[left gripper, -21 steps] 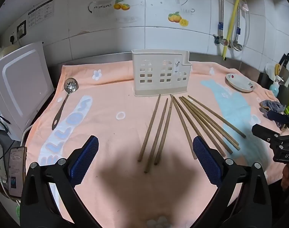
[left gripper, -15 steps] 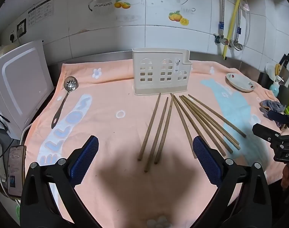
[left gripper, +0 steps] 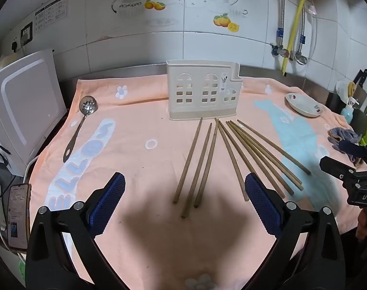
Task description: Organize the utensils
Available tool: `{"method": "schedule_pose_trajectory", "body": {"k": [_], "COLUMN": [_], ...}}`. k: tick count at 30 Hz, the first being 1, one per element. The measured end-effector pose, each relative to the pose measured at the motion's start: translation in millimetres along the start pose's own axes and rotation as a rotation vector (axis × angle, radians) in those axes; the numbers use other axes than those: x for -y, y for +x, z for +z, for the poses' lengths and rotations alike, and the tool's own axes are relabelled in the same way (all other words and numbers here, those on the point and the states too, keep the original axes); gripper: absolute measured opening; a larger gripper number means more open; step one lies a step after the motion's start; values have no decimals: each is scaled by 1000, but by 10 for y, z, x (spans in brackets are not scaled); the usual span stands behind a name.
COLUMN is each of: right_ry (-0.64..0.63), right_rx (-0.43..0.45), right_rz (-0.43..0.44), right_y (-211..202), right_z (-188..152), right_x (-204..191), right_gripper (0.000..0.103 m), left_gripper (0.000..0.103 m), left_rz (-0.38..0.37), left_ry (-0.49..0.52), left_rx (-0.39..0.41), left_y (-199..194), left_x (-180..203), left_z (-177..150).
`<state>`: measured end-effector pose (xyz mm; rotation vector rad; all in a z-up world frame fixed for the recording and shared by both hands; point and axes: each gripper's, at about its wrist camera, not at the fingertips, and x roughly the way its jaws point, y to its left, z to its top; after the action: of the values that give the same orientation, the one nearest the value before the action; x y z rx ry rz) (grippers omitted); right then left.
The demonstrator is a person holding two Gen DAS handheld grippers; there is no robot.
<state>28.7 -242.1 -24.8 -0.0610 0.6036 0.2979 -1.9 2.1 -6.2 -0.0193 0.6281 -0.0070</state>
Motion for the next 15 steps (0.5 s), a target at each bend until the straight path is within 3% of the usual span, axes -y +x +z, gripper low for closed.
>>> {"method": "schedule_pose_trajectory", "body": {"k": [15], "right_ry": [1], "right_rx": [0], "right_rz": [1], "right_y": [-6], "right_z": [2], "right_x": [-4], "right_gripper": [97], "left_gripper": [98], "left_rz": [-4], "left_ry": [-3], "left_rx": [-1], "left_y": [-28], "left_x": [34], "left_z": [7]}}
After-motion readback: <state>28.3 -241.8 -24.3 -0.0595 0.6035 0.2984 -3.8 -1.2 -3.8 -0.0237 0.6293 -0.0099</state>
